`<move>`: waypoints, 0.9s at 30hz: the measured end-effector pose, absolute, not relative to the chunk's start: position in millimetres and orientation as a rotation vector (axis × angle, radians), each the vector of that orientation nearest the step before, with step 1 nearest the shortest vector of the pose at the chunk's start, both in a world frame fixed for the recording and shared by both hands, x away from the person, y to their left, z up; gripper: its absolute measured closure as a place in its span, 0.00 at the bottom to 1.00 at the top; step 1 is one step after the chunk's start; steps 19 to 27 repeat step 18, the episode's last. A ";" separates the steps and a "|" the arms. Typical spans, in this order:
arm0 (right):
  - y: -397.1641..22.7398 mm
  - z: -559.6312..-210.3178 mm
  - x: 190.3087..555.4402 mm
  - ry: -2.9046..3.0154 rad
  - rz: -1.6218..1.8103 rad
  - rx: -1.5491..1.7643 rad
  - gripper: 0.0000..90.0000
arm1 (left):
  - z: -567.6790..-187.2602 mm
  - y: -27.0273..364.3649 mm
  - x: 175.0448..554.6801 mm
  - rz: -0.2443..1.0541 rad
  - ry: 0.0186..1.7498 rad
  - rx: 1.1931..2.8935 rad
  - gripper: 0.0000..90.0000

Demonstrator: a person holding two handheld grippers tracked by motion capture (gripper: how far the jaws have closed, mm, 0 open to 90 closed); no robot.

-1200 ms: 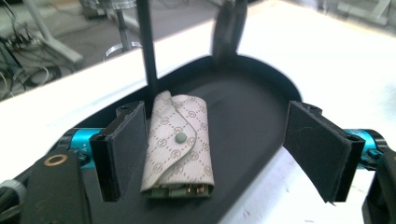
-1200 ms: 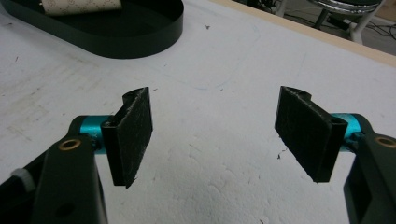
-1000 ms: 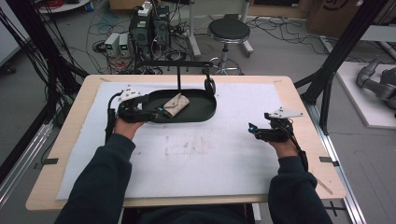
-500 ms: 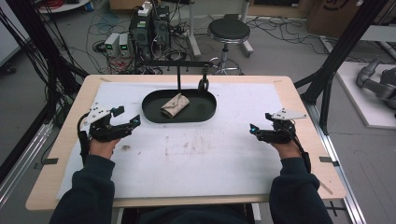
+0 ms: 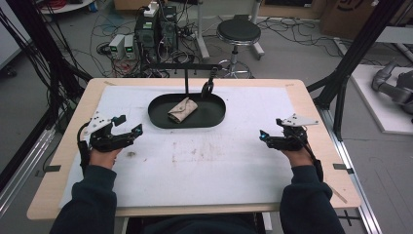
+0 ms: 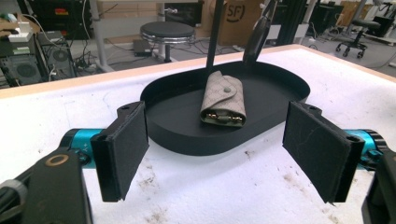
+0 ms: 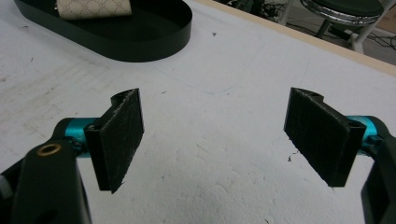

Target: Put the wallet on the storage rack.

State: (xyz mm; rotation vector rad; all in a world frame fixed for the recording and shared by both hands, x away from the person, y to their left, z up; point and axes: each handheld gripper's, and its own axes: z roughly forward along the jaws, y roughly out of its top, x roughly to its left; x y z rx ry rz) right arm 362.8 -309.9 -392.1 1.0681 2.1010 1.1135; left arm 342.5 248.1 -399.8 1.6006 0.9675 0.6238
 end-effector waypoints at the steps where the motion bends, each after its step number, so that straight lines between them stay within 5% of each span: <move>1: -310.2 -392.4 363.1 2.104 1.112 1.065 0.23 | -400.4 247.9 342.6 0.623 0.970 1.601 0.25; 27: -312.0 -394.0 366.1 2.096 1.109 1.076 0.23 | -401.8 248.0 344.2 0.640 0.981 1.601 0.25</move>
